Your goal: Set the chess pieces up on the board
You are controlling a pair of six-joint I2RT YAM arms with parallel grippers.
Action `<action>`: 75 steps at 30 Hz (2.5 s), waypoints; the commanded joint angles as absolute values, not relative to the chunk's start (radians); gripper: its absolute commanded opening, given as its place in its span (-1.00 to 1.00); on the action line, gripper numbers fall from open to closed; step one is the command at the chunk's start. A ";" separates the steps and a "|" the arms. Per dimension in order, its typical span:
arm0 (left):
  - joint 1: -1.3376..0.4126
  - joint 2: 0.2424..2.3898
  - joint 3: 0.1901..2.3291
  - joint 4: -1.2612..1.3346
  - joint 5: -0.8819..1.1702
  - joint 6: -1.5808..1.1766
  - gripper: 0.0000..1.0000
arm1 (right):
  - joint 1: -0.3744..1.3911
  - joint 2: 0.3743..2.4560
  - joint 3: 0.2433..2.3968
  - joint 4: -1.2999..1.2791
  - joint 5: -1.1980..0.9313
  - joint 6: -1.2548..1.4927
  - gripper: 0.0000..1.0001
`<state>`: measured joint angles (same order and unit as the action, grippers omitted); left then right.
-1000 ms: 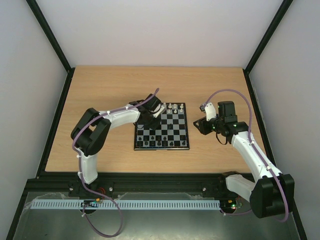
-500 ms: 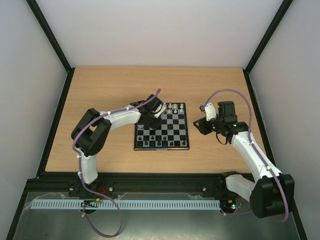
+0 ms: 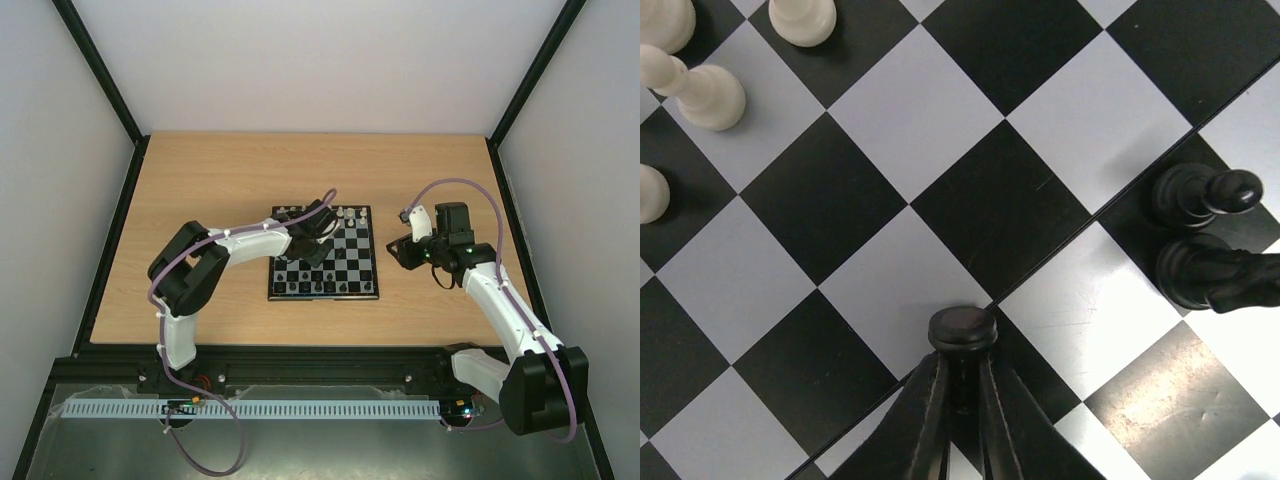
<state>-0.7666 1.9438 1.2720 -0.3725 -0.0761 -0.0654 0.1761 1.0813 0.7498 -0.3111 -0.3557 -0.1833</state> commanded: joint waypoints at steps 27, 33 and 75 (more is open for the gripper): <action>-0.692 1.765 1.533 -0.661 0.539 -0.031 -0.87 | 0.448 1.155 0.979 -0.399 -0.352 -1.037 -0.19; -0.692 1.751 1.564 -0.708 0.623 -0.024 -0.87 | 0.511 1.211 1.024 -0.347 -0.256 -1.069 -0.14; -0.670 1.712 1.552 -0.697 0.691 -0.022 -0.34 | 0.664 1.222 0.960 -0.341 -0.105 -1.028 -0.78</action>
